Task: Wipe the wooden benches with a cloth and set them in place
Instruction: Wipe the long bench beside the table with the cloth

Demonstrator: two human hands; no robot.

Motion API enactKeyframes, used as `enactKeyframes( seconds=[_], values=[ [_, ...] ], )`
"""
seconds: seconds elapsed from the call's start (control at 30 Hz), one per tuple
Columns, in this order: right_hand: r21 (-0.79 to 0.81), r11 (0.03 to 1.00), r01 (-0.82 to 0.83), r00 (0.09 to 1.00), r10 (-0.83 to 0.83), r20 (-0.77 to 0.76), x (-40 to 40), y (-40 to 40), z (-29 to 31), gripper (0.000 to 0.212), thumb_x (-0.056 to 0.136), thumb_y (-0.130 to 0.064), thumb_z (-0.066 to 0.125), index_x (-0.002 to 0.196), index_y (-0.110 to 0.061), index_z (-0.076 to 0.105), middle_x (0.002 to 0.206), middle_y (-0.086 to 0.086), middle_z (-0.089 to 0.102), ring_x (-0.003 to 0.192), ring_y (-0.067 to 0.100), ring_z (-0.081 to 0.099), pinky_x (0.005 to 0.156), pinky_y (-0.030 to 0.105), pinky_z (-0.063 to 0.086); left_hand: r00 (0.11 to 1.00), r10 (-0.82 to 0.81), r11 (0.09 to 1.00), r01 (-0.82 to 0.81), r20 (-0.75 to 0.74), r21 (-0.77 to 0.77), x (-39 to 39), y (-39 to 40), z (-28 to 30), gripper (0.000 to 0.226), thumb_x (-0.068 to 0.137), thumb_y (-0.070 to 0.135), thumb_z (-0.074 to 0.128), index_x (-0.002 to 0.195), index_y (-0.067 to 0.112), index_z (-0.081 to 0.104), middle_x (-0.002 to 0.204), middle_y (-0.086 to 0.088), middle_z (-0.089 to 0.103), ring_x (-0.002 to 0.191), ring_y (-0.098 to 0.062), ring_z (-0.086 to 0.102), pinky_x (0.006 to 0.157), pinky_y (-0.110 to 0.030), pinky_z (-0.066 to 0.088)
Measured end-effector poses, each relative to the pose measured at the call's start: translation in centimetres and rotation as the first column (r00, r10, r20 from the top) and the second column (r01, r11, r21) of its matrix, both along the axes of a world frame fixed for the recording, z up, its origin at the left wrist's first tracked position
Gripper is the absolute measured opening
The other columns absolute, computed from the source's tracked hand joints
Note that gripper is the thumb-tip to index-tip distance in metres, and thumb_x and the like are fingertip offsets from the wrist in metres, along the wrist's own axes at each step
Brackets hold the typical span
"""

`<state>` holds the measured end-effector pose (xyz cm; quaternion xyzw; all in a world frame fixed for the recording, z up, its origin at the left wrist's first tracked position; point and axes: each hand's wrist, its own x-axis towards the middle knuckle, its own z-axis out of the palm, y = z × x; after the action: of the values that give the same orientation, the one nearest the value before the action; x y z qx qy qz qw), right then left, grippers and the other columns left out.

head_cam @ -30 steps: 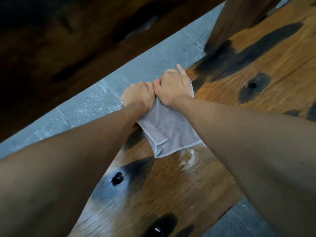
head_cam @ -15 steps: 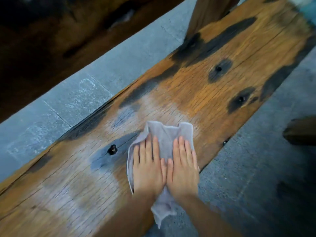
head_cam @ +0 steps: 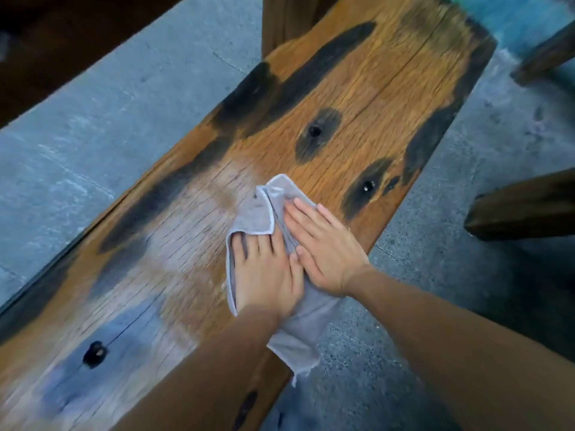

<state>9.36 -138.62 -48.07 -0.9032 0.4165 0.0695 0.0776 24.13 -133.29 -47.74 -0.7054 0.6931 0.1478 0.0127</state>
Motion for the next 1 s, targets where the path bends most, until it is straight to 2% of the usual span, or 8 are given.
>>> enactKeyframes(
  seconds=[0.2, 0.37, 0.5, 0.6, 0.73, 0.8, 0.87, 1.0],
  values=[
    [-0.036, 0.999, 0.033, 0.999, -0.032, 0.039, -5.0, -12.5, 0.2, 0.065, 0.097, -0.031, 0.029, 0.158, -0.009, 0.026, 0.168, 0.004, 0.017, 0.157, 0.019, 0.011, 0.126, 0.044, 0.017, 1.000, -0.025, 0.997, 0.025, 0.003, -0.073, -4.8, -12.9, 0.3, 0.068, 0.095, 0.042, 0.031, 0.147, -0.001, 0.038, 0.138, -0.029, 0.051, 0.126, -0.043, 0.046, 0.113, -0.058, 0.025],
    [-0.010, 0.980, 0.199, 0.977, -0.197, 0.085, -10.5, -25.9, 0.4, 0.064, 0.097, -0.031, 0.021, 0.159, -0.014, 0.025, 0.169, -0.003, 0.014, 0.156, 0.014, 0.010, 0.128, 0.042, 0.010, 0.999, -0.021, 0.993, 0.018, -0.025, -0.120, -10.6, -27.1, -0.1, 0.072, 0.095, 0.043, 0.027, 0.154, 0.002, 0.029, 0.147, -0.026, 0.044, 0.137, -0.041, 0.038, 0.121, -0.053, 0.016],
    [0.014, 0.915, 0.404, 0.903, -0.401, 0.157, -13.8, -32.8, 0.4, 0.060, 0.101, -0.024, 0.027, 0.161, -0.019, 0.021, 0.169, -0.006, 0.012, 0.156, 0.010, 0.006, 0.128, 0.039, 0.005, 0.997, -0.069, 0.985, 0.060, -0.046, -0.163, -14.5, -35.9, -0.3, 0.069, 0.100, 0.042, 0.025, 0.159, 0.008, 0.015, 0.162, -0.023, 0.023, 0.151, -0.036, 0.019, 0.126, -0.049, 0.004],
    [0.026, 0.842, 0.539, 0.816, -0.529, 0.233, -14.9, -34.8, 0.2, 0.058, 0.103, -0.024, 0.028, 0.161, -0.019, 0.021, 0.169, -0.003, 0.014, 0.156, 0.012, 0.008, 0.128, 0.039, 0.005, 0.993, -0.103, 0.980, 0.091, -0.061, -0.179, -16.1, -39.6, -0.8, 0.069, 0.101, 0.044, 0.026, 0.160, 0.012, 0.010, 0.165, -0.020, 0.017, 0.153, -0.035, 0.015, 0.126, -0.047, 0.002],
    [0.005, 0.793, 0.609, 0.772, -0.595, 0.222, -14.4, -33.9, 0.1, 0.061, 0.102, -0.029, 0.024, 0.161, -0.017, 0.017, 0.170, 0.000, 0.012, 0.157, 0.014, 0.007, 0.128, 0.039, 0.005, 0.992, -0.118, 0.978, 0.109, -0.044, -0.176, -15.8, -39.2, -0.6, 0.071, 0.101, 0.047, 0.026, 0.160, 0.012, 0.009, 0.163, -0.023, 0.019, 0.151, -0.038, 0.017, 0.126, -0.047, 0.004],
    [-0.005, 0.727, 0.687, 0.716, -0.676, 0.173, -14.0, -31.9, -0.1, 0.063, 0.102, -0.031, 0.023, 0.162, -0.016, 0.012, 0.170, 0.000, 0.007, 0.157, 0.013, 0.003, 0.128, 0.039, 0.003, 0.991, -0.128, 0.980, 0.120, -0.043, -0.162, -15.5, -37.3, -0.5, 0.072, 0.101, 0.049, 0.026, 0.160, 0.011, 0.010, 0.162, -0.024, 0.022, 0.151, -0.040, 0.018, 0.126, -0.047, 0.003],
    [-0.009, 0.668, 0.744, 0.664, -0.739, 0.116, -13.0, -28.3, -0.3, 0.064, 0.103, -0.034, 0.021, 0.162, -0.015, 0.006, 0.170, 0.000, 0.001, 0.157, 0.013, -0.002, 0.128, 0.039, 0.001, 0.992, -0.104, 0.987, 0.095, -0.069, -0.126, -15.0, -33.9, -0.4, 0.072, 0.101, 0.049, 0.027, 0.160, 0.010, 0.012, 0.161, -0.024, 0.025, 0.150, -0.039, 0.019, 0.126, -0.046, 0.002],
    [-0.003, 0.635, 0.773, 0.633, -0.771, 0.067, -10.0, -18.6, 0.0, 0.065, 0.104, -0.034, 0.024, 0.161, -0.010, 0.004, 0.170, 0.007, 0.000, 0.157, 0.018, -0.004, 0.128, 0.039, 0.000, 0.991, -0.083, 0.993, 0.074, -0.100, -0.091, -12.7, -23.6, 0.2, 0.068, 0.101, 0.046, 0.023, 0.159, 0.011, 0.018, 0.154, -0.021, 0.038, 0.144, -0.036, 0.031, 0.125, -0.044, 0.007]
  ],
)
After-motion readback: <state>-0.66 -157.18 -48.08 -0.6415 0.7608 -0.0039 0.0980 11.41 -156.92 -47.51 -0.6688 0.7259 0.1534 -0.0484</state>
